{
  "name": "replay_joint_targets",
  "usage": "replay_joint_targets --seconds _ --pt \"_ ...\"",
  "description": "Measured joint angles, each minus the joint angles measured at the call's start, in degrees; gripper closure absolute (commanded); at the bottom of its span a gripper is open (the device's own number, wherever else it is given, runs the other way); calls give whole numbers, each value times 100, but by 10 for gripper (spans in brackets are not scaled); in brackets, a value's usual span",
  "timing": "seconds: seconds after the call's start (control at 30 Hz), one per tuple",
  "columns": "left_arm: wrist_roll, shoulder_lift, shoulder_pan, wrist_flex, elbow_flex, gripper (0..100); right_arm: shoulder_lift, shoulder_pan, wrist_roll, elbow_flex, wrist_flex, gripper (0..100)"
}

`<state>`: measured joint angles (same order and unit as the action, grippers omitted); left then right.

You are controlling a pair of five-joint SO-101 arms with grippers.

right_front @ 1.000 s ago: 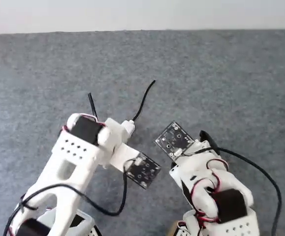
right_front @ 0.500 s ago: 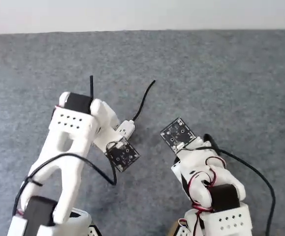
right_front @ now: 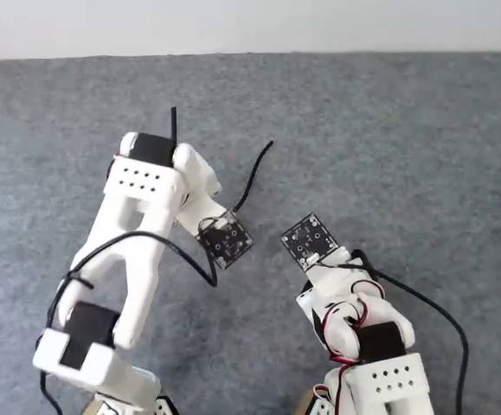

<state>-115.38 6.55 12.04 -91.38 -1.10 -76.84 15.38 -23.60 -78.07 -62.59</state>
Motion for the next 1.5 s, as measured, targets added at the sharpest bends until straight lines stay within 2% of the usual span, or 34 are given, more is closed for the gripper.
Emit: replay_joint_targets --seconds 0.27,0.43,0.6,1.07,1.5 --pt "316 202 352 0 -97 989 0 0 0 -114 211 685" --pt "448 202 387 62 -97 989 0 0 0 -114 211 685" --pt "870 202 387 202 -97 989 0 -35 18 -114 211 685" --pt "1064 897 343 237 -185 989 0 -9 0 -114 211 685" --pt "1152 958 193 255 -378 989 0 0 0 -229 211 685"
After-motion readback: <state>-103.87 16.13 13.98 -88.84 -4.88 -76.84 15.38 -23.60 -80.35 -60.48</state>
